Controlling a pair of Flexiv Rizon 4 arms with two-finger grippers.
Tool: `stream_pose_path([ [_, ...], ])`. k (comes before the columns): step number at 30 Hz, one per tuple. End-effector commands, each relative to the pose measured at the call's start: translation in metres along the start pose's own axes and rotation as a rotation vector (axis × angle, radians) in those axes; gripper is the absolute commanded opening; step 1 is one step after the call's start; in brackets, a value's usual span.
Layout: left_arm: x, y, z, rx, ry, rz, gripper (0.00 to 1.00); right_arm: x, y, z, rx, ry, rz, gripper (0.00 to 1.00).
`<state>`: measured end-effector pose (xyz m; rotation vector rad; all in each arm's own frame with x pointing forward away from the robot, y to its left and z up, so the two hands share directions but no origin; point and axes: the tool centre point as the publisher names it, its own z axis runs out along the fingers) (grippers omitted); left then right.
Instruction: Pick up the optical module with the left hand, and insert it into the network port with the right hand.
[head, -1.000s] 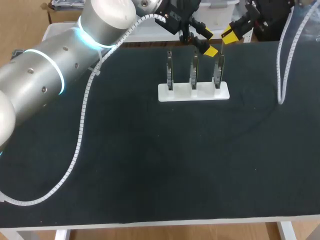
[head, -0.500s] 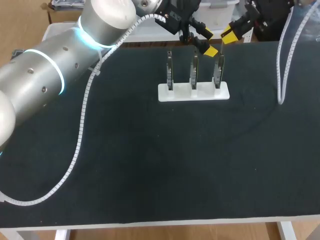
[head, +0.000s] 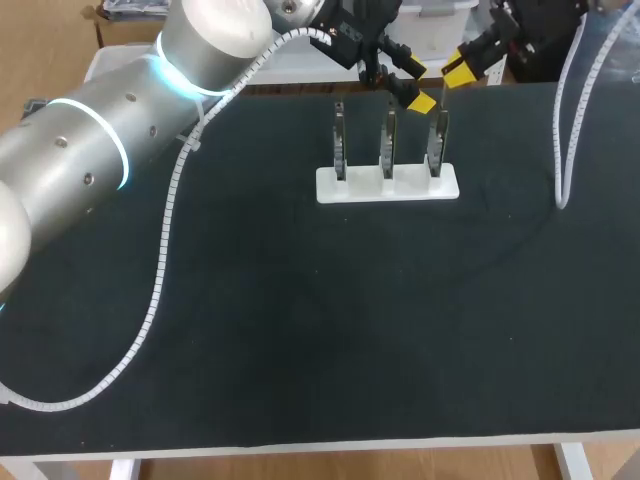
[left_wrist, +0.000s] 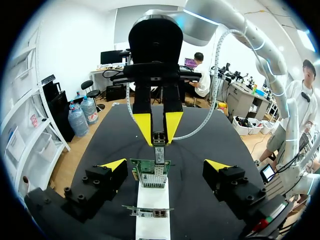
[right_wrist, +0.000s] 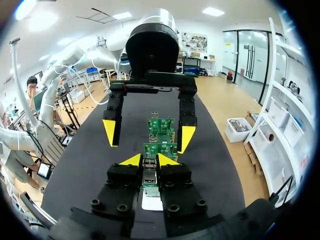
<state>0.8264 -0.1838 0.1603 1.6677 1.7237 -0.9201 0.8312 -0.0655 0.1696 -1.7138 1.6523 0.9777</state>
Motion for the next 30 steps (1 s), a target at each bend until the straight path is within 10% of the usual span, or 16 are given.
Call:
stream_pose_path([
  [1,-0.004,0.010,0.002,0.048,0.010,-0.002,1.00,0.001,-0.007,0.001,-0.597,0.001,0.003,0.00],
  [30,-0.004,0.010,0.002,0.048,0.010,-0.002,1.00,-0.014,-0.001,-0.010,-0.548,-0.012,-0.035,0.00],
])
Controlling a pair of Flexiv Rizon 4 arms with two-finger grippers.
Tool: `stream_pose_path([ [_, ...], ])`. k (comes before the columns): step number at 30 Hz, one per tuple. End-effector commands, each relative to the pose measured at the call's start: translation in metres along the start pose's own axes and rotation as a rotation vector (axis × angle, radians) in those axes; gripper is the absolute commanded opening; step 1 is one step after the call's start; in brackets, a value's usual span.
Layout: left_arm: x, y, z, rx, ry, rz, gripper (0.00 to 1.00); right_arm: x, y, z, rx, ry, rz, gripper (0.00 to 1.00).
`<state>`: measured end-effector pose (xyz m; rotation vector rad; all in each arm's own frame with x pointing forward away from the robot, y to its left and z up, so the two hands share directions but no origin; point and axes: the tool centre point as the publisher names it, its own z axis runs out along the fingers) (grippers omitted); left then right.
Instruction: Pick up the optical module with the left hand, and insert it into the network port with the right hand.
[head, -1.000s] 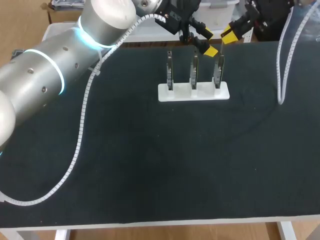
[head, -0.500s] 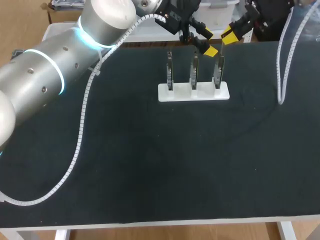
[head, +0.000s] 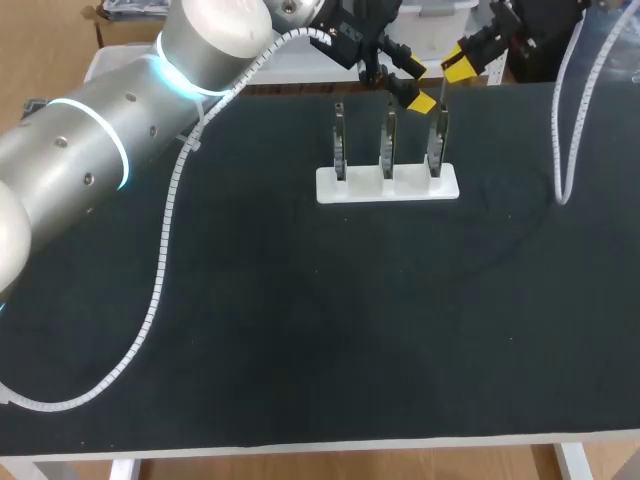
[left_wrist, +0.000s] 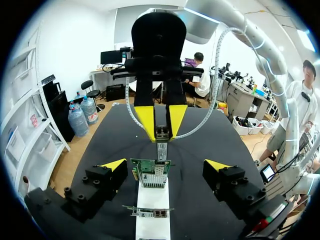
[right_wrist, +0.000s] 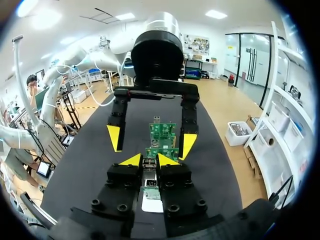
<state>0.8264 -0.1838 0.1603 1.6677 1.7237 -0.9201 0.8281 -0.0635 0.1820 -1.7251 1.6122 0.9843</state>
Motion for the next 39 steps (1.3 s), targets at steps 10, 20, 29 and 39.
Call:
stream_pose_path([
  [10,-0.0039,0.0099,0.0019,0.048,0.010,-0.002,1.00,-0.0006,0.0012,-0.0084,-0.504,-0.001,0.008,0.00],
  [20,-0.0039,0.0099,0.0019,0.048,0.010,-0.002,1.00,-0.0005,0.0027,-0.0080,-0.485,0.001,-0.003,0.00],
  [29,-0.0039,0.0099,0.0019,0.048,0.010,-0.002,1.00,0.0014,0.0016,-0.0076,-0.486,0.020,-0.011,0.00],
  [39,-0.0039,0.0099,0.0019,0.048,0.010,-0.002,1.00,0.0010,-0.0012,-0.0084,-0.477,0.019,-0.019,0.00],
])
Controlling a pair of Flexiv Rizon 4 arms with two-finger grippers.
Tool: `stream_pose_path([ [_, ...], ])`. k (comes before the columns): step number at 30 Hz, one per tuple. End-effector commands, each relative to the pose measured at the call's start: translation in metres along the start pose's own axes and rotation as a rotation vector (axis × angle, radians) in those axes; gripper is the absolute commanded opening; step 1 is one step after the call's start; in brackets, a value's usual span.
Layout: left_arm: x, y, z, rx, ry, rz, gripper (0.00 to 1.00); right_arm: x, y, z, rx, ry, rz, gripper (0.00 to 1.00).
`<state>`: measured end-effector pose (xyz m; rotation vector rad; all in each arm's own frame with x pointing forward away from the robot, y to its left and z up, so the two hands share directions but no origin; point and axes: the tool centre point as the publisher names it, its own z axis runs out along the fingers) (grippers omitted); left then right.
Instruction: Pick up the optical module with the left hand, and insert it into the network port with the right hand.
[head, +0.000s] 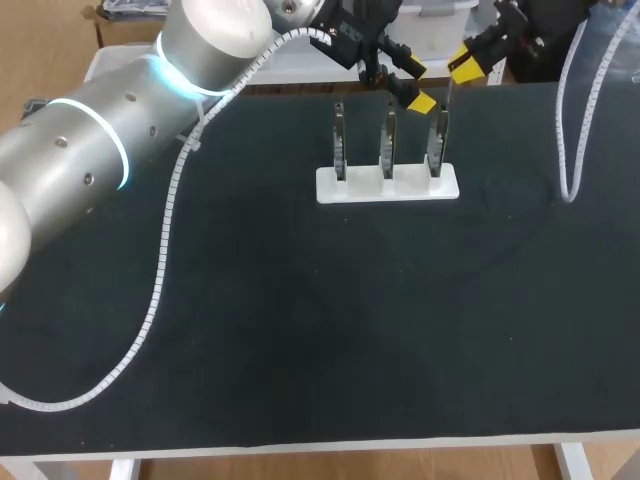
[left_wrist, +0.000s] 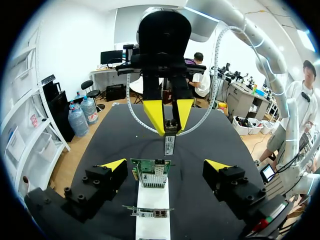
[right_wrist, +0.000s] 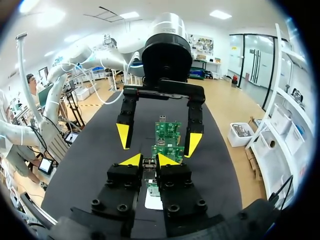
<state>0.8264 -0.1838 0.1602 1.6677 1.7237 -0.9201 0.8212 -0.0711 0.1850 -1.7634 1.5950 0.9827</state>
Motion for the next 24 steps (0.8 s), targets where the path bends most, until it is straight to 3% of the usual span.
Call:
stream_pose_path([
  [1,-0.0039,0.0099,0.0019,0.048,0.010,-0.002,1.00,-0.0007,-0.0096,-0.0015,-0.456,0.000,-0.001,0.00],
  [24,-0.0039,0.0099,0.0019,0.048,0.010,-0.002,1.00,0.0007,-0.0105,0.0039,-0.477,0.007,-0.012,0.00],
])
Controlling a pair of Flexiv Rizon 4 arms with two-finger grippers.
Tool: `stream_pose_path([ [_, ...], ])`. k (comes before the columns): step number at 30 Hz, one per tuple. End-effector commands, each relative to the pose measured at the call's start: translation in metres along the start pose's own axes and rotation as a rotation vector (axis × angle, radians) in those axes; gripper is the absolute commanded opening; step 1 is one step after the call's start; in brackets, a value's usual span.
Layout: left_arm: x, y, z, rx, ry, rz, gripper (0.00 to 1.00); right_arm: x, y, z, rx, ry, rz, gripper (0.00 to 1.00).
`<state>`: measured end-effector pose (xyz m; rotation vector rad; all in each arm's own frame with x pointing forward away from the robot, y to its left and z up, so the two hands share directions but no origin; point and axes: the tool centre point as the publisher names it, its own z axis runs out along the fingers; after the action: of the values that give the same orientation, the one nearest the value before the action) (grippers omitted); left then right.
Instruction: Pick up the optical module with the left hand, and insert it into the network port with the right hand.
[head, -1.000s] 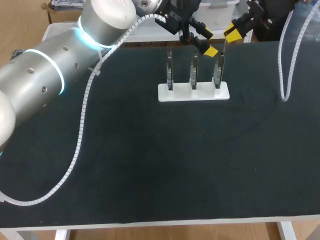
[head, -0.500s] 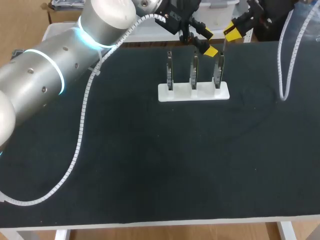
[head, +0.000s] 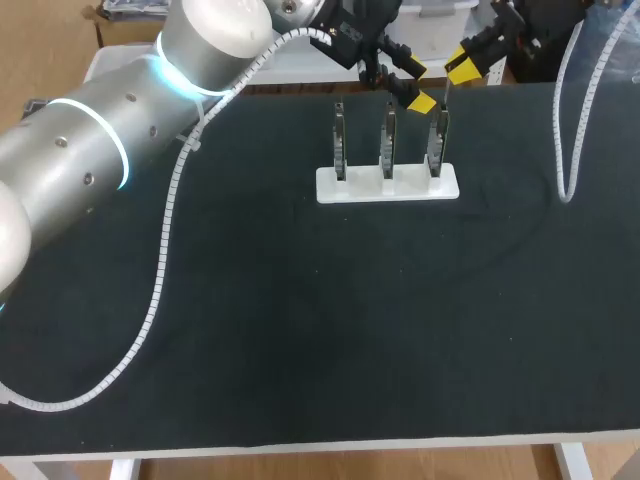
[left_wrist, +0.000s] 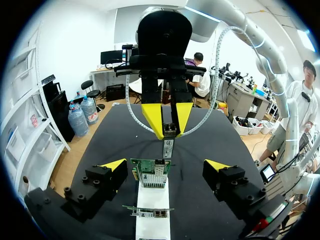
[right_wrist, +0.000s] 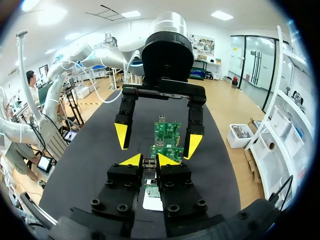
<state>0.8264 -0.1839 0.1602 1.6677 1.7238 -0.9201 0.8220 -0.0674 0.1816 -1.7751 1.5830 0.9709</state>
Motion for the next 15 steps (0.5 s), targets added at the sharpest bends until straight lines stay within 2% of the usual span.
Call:
stream_pose_path([
  [1,-0.0039,0.0099,0.0019,0.048,0.010,-0.002,1.00,0.0003,-0.0093,-0.0007,-0.480,-0.001,0.002,0.00],
  [15,-0.0039,0.0099,0.0019,0.048,0.010,-0.002,1.00,0.0029,-0.0138,-0.0004,-0.518,0.006,-0.006,0.00],
])
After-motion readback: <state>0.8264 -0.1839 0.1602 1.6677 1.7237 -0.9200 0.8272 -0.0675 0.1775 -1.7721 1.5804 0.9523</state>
